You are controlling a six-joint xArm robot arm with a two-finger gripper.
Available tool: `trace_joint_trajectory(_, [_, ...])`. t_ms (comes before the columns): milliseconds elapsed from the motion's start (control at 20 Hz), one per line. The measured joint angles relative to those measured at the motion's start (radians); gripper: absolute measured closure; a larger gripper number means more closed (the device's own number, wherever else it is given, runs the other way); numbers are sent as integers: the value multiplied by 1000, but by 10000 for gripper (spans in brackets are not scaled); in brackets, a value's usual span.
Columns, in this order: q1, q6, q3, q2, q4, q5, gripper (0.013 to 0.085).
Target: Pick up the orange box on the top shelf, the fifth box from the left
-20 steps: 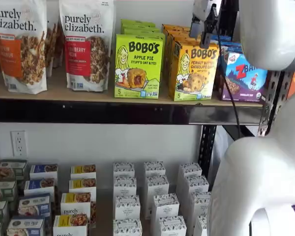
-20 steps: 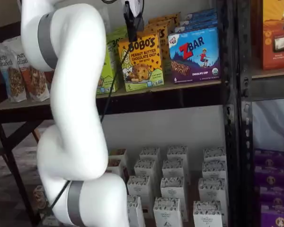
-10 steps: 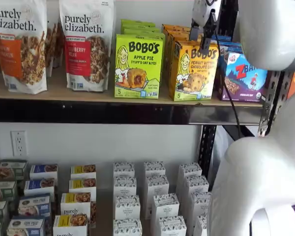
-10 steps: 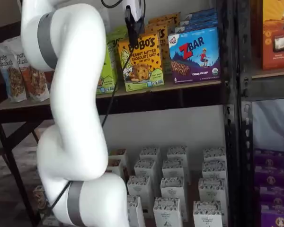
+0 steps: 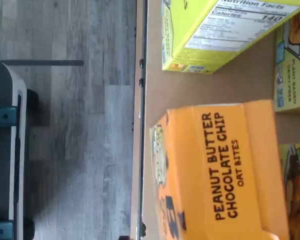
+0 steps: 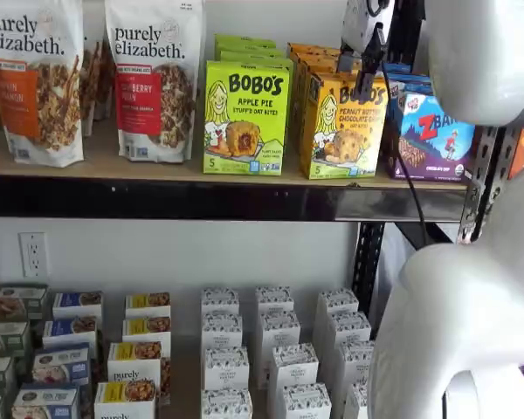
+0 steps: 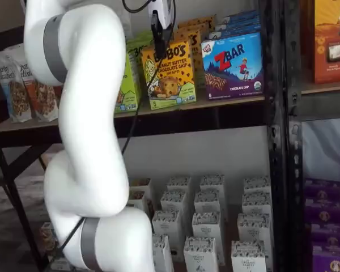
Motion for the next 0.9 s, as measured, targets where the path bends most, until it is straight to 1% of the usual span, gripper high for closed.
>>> trace_joint_trajectory(300, [-8, -8, 24, -2, 9, -39, 130])
trace_joint_trajectory(600, [-2, -10, 28, 5, -26, -56, 130])
trace_joint_trajectory(900, [4, -8, 21, 16, -46, -50, 130])
